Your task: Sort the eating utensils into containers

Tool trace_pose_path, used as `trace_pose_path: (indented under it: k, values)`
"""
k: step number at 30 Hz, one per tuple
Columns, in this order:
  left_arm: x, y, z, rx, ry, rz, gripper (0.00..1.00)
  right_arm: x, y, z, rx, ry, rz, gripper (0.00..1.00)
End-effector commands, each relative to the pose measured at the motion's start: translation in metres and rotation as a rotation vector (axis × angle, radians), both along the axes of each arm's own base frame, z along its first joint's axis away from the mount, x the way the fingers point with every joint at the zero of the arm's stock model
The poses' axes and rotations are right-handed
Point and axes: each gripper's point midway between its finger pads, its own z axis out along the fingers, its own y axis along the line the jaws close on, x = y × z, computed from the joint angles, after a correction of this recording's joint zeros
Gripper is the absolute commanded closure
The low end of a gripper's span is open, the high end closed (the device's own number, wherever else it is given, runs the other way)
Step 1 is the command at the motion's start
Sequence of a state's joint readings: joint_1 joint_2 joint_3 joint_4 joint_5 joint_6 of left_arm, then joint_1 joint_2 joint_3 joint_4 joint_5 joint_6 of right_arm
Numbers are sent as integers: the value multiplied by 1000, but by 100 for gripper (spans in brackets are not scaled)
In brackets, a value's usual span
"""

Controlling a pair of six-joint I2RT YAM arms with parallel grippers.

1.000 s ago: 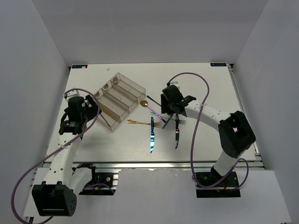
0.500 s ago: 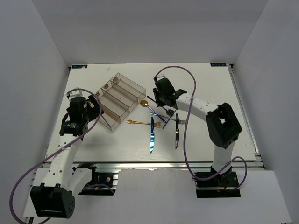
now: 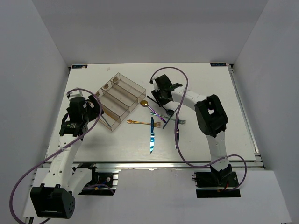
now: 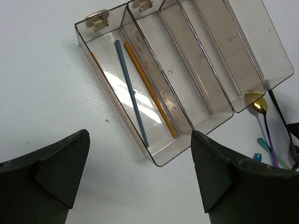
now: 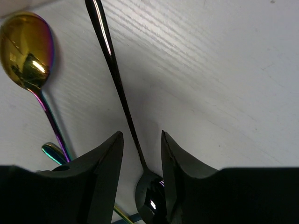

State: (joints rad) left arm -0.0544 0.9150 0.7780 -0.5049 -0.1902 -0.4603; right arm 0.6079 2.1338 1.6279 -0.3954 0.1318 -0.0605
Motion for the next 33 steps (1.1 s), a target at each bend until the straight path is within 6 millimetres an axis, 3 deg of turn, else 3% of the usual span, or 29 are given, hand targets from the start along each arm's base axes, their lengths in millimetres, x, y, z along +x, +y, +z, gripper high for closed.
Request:
trace_pose_path:
  k: [1,7,11,17,19,22,23,25,26,28,29,31,33]
  values:
    - [0,-4,1,-2,-3,-23,2,2,-3,-1,20,47,53,57]
    - [0,-4,1,-1,-5,-22,2,-16,-12,-27,-13,126,67,62]
    - [0,-4,-1,-1,1,-23,2,-24,-22,-37,-39,153,56,82]
    - [1,-7,0,-13,-3,-38,2,-19,-25,-21,-35,107,43,100]
    - [3,-12,4,-32,-21,-53,2,-12,-24,-2,-16,62,14,100]
    - [8,-35,16,-121,-87,-150,2,-6,-26,35,39,-8,-85,100]
    - [6,-58,22,-196,-109,-252,2,-7,-23,59,97,-31,-112,100]
    - [12,-80,46,-310,-214,-325,2,-19,-13,74,182,-27,-127,100]
    - [10,-91,46,-364,-226,-366,2,-25,-10,95,225,-52,-119,100]
    - [10,-121,76,-526,-325,-498,2,-46,7,105,288,-23,-77,100]
    - [8,-130,79,-574,-342,-534,2,-56,14,122,332,-33,-53,100]
    - [2,-151,105,-670,-427,-627,2,-84,36,129,401,1,25,100]
    - [2,-160,110,-690,-441,-655,2,-108,54,150,477,-13,62,100]
